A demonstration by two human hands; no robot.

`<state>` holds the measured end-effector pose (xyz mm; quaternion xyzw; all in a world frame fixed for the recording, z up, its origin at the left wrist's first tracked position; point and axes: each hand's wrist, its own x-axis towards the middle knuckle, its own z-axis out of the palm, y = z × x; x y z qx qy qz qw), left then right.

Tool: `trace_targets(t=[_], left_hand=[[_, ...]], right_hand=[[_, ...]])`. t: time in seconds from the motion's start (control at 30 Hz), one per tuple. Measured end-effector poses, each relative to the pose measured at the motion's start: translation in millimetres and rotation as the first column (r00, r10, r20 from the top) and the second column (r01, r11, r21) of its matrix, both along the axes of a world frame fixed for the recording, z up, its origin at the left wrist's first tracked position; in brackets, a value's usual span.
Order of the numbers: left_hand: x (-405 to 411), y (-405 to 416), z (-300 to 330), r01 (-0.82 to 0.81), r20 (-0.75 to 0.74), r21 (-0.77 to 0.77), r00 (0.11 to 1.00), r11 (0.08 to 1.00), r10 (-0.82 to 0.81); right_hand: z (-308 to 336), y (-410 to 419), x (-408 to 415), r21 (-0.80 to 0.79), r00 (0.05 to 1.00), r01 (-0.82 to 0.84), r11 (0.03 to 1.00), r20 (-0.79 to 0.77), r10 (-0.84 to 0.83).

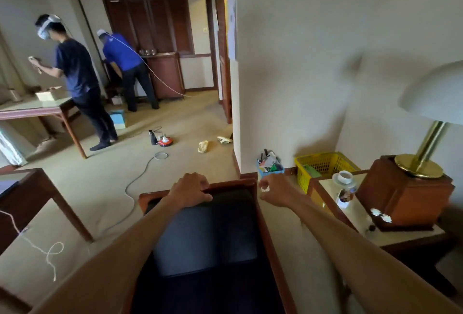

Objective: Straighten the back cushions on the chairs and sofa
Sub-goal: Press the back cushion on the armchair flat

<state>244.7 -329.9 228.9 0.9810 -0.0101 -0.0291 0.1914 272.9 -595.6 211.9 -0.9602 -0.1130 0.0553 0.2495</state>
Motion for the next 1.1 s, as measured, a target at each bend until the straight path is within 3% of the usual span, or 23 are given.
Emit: trace_targets(t=[0.3, 0.37, 0.57, 0.67, 0.73, 0.9, 0.97, 1.03, 1.1], left_hand=[[50.0, 114.4, -77.6, -0.101, -0.093, -0.044, 0.991, 0.994, 0.097], [68.7, 132.1, -102.6, -0.161, -0.111, -0.112, 0.983, 0.981, 0.148], [121.7, 173.8, -200.3, -0.516, -0.183, -0.275, 0.857, 0.811, 0.482], [127.5, 180.0, -246.8, -0.655, -0.212, -0.243, 0.756, 0.716, 0.619], [127.6, 179.3, -272.2, -0.677, -0.184, -0.173, 0.736, 0.716, 0.652], [148.0, 172.9, -300.7, -0.389, -0.087, 0.158, 0.910, 0.908, 0.405], [164.5, 169.5, -305.3, -0.209, -0.154, 0.154, 0.960, 0.966, 0.233], [179.2, 169.6, -306.9, -0.062, -0.252, 0.126, 0.963, 0.990, 0.093], [181.7, 172.8, -310.2, 0.049, -0.270, 0.240, 0.963, 0.970, 0.018]], right_hand=[[-75.7, 111.0, 74.1, -0.060, 0.985, -0.081, 0.995, -0.158, 0.071], [-98.1, 117.7, 96.5, -0.061, 0.981, -0.061, 0.996, -0.186, 0.049], [-174.8, 120.1, 166.6, 0.008, 0.975, 0.152, 0.988, -0.165, -0.149], [-215.4, 117.5, 182.4, -0.042, 0.942, 0.280, 0.959, -0.178, -0.283], [-243.1, 118.9, 188.2, -0.158, 0.938, 0.255, 0.954, -0.200, -0.283], [-278.4, 150.6, 203.6, -0.328, 0.978, -0.071, 0.942, -0.207, 0.001], [-284.0, 166.6, 216.0, -0.379, 0.963, -0.214, 0.900, -0.234, 0.130], [-288.5, 177.2, 229.3, -0.434, 0.947, -0.282, 0.855, -0.271, 0.174], [-290.5, 180.3, 233.4, -0.499, 0.951, -0.291, 0.816, -0.247, 0.187]])
